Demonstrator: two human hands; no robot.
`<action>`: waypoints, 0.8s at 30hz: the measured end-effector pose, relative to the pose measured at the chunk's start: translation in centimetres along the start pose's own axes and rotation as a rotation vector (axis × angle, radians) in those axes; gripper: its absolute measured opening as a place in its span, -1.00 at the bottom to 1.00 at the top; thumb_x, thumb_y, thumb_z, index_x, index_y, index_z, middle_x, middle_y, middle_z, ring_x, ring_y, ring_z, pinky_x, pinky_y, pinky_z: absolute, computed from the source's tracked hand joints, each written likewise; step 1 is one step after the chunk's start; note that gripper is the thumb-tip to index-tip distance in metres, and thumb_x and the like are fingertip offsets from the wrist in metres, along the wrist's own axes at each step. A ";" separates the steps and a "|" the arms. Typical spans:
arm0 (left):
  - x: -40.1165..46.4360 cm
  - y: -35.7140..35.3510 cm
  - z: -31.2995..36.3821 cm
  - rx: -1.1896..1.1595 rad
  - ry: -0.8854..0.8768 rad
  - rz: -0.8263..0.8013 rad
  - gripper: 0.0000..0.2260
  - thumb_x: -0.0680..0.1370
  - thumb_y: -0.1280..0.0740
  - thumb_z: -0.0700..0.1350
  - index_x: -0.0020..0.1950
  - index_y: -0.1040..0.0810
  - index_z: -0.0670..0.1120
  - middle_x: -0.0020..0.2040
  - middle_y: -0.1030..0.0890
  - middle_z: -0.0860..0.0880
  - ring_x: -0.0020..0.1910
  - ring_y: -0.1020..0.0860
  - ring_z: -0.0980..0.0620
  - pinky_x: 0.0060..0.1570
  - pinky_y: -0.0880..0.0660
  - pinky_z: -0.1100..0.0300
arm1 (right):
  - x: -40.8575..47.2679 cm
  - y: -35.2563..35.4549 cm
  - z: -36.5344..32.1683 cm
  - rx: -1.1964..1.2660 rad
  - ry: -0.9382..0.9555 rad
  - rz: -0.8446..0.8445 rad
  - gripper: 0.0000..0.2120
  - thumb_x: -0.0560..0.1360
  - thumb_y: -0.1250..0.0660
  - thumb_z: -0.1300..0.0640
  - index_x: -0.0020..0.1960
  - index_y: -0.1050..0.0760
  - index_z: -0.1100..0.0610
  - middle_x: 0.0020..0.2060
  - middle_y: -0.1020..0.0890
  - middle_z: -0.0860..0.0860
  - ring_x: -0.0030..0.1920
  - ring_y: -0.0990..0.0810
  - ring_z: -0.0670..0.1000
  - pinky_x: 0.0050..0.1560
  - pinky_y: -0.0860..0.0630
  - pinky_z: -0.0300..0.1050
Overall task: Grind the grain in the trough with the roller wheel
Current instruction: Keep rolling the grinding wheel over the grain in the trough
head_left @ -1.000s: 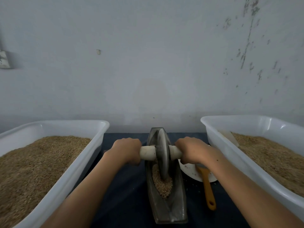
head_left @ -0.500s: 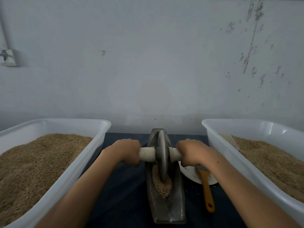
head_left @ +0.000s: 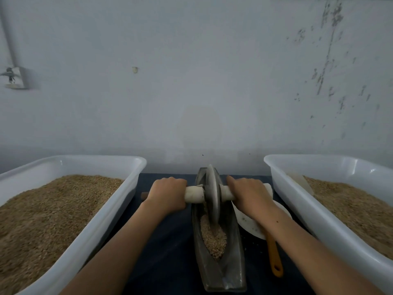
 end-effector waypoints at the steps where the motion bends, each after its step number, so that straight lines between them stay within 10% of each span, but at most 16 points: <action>1: 0.0 -0.1 0.0 -0.004 -0.008 -0.038 -0.70 0.46 -0.34 0.02 0.17 -0.48 0.01 0.03 -0.59 0.00 -0.01 -0.55 -0.01 -0.14 -0.38 0.17 | 0.0 0.0 0.0 0.010 0.009 -0.050 -0.84 0.51 -0.23 0.18 0.05 -0.31 0.04 -0.05 -0.59 0.04 -0.07 -0.57 0.11 -0.22 -0.30 -0.08; 9: -0.8 -1.9 0.1 -0.123 -0.013 -0.418 -0.64 0.39 -0.43 0.00 0.12 -0.54 -0.10 -0.05 -0.65 -0.08 -0.10 -0.61 -0.03 -0.02 -0.55 0.06 | -0.9 -1.3 0.2 0.126 0.053 -0.495 -0.76 0.41 -0.38 0.16 0.05 -0.47 0.05 -0.14 -0.56 0.00 -0.18 -0.55 0.01 -0.31 -0.38 -0.17; 18: -0.1 0.7 0.2 0.049 0.013 0.093 -0.81 0.49 -0.29 -0.01 0.08 -0.47 0.00 -0.01 -0.59 -0.01 -0.04 -0.55 -0.03 -0.17 -0.33 0.16 | 0.1 0.0 0.0 0.018 -0.008 -0.089 -0.81 0.53 -0.24 0.15 0.13 -0.35 0.06 -0.03 -0.58 0.06 -0.04 -0.57 0.12 -0.19 -0.31 -0.09; 24: 0.0 0.1 0.2 0.039 -0.035 -0.048 -0.74 0.45 -0.34 0.00 0.11 -0.50 -0.01 -0.01 -0.60 -0.01 -0.05 -0.56 -0.01 -0.16 -0.38 0.17 | -0.1 -0.2 0.3 0.061 0.004 -0.212 -0.82 0.46 -0.29 0.14 -0.03 -0.31 -0.01 -0.05 -0.59 0.03 -0.04 -0.57 0.10 -0.22 -0.29 -0.10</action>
Point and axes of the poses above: each hand's wrist, its own x-axis towards the middle knuckle, its own y-axis out of the back of the hand, z = x × y, the point moved 8 cm from there along x, towards the middle knuckle
